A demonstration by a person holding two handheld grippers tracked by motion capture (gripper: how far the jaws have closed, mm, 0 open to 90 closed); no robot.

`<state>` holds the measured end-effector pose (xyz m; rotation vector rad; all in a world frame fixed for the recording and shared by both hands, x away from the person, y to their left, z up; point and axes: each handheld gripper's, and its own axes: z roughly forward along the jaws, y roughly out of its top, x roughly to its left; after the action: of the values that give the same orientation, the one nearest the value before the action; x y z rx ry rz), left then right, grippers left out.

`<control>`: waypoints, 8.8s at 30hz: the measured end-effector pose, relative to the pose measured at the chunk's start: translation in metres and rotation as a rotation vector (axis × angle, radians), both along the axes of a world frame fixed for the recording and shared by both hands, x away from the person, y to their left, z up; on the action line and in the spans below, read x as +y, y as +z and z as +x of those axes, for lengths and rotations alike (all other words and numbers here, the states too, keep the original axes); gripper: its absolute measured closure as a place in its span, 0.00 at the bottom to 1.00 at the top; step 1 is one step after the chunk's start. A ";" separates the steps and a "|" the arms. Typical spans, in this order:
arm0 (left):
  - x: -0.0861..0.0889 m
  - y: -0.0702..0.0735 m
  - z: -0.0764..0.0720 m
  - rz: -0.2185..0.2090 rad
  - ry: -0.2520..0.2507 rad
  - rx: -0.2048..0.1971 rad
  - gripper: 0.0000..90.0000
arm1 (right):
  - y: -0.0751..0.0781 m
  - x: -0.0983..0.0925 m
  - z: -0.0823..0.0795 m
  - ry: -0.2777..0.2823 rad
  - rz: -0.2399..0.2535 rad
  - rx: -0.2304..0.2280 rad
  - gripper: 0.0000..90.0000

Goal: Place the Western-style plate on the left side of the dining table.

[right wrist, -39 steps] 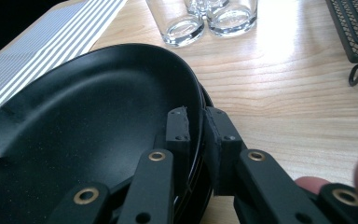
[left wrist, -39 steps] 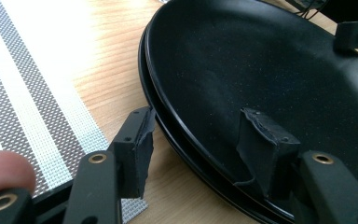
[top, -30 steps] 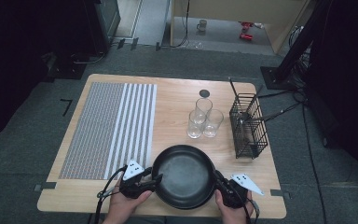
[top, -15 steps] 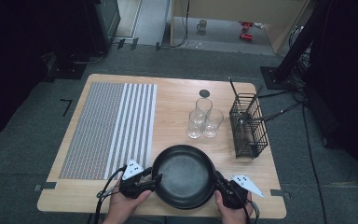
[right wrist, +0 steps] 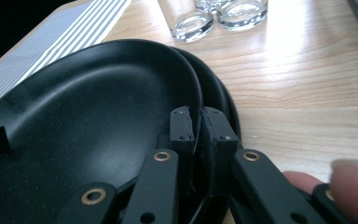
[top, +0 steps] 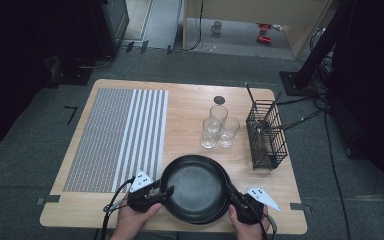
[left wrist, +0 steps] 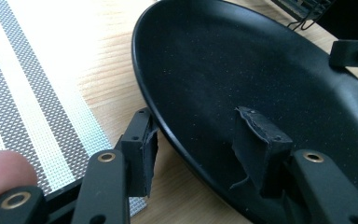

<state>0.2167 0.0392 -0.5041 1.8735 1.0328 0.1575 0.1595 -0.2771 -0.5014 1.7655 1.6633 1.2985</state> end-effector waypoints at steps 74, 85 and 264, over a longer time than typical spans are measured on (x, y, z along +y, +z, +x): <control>0.039 0.015 0.003 -0.050 0.066 -0.005 0.61 | -0.009 0.020 0.002 0.113 0.096 0.023 0.89; 0.040 0.013 0.005 -0.065 0.035 -0.009 0.66 | -0.007 0.021 0.002 0.118 0.093 0.026 0.85; 0.217 0.011 0.169 -0.337 0.378 0.148 0.85 | 0.021 0.202 0.243 0.130 0.334 0.187 0.90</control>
<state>0.3860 0.2565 -0.4929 1.3909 1.4157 0.0590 0.4027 -0.0751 -0.4801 2.0519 1.7679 1.5897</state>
